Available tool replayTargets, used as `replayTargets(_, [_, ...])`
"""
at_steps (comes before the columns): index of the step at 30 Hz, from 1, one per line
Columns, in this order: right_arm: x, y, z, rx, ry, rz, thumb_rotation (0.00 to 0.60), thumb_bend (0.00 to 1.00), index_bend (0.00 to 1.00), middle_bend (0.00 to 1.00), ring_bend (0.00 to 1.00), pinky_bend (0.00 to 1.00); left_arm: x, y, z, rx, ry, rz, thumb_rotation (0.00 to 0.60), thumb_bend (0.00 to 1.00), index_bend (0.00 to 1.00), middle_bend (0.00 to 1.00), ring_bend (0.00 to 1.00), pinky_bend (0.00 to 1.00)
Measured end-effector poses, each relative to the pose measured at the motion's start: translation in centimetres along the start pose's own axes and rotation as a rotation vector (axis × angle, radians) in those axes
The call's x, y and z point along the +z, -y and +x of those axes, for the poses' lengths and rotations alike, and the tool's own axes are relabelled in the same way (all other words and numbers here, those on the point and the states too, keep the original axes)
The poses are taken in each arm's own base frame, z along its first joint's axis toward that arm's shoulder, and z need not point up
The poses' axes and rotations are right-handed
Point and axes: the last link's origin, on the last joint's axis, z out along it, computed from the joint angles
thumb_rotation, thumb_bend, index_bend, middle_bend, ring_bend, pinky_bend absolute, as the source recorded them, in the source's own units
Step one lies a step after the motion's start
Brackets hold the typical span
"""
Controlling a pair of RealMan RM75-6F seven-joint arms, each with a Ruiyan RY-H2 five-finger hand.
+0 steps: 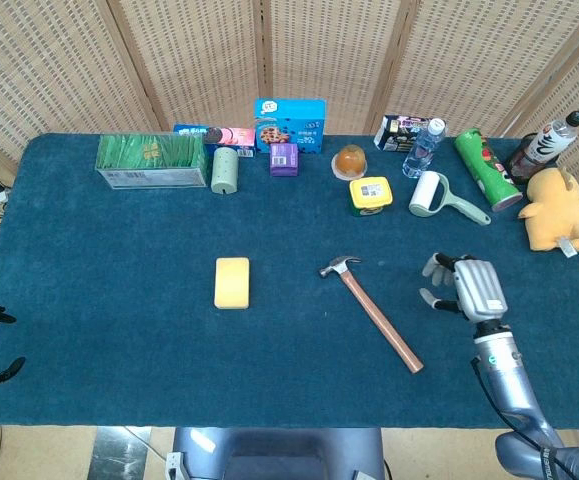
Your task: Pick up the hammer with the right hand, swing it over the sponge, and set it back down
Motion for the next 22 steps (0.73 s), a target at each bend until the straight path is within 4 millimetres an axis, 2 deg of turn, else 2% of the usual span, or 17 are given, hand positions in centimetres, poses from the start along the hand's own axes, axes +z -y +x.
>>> replayTargets(4, [-2.3, -1.9, 1.1, -0.104, -0.063, -0.073, 0.600, 0.38, 0.75, 0.86, 0.93, 0.74, -0.5, 0.5, -0.1, -0.003, -0.034, 0.011, 0.600, 0.22, 0.33, 0.25, 0.12, 0.11])
replayTargets(9, [-6.2, -4.2, 1.9, -0.188, -0.067, -0.160, 0.600, 0.41, 0.75, 0.87, 0.94, 0.75, -1.3, 1.2, -0.4, -0.007, -0.070, 0.020, 0.600, 0.22, 0.33, 0.26, 0.13, 0.14])
replayTargets(15, [-9.9, -5.8, 2.2, -0.215, -0.047, -0.219, 0.600, 0.42, 0.76, 0.87, 0.93, 0.75, -2.2, 1.4, -1.2, -0.003, -0.086, 0.023, 0.600, 0.22, 0.35, 0.30, 0.17, 0.18])
replayTargets(22, [-12.8, -6.5, 3.1, -0.192, -0.077, -0.246, 0.600, 0.42, 0.76, 0.86, 0.90, 0.75, -2.8, 0.8, -1.8, 0.004, -0.065, 0.011, 0.600, 0.22, 0.36, 0.30, 0.17, 0.18])
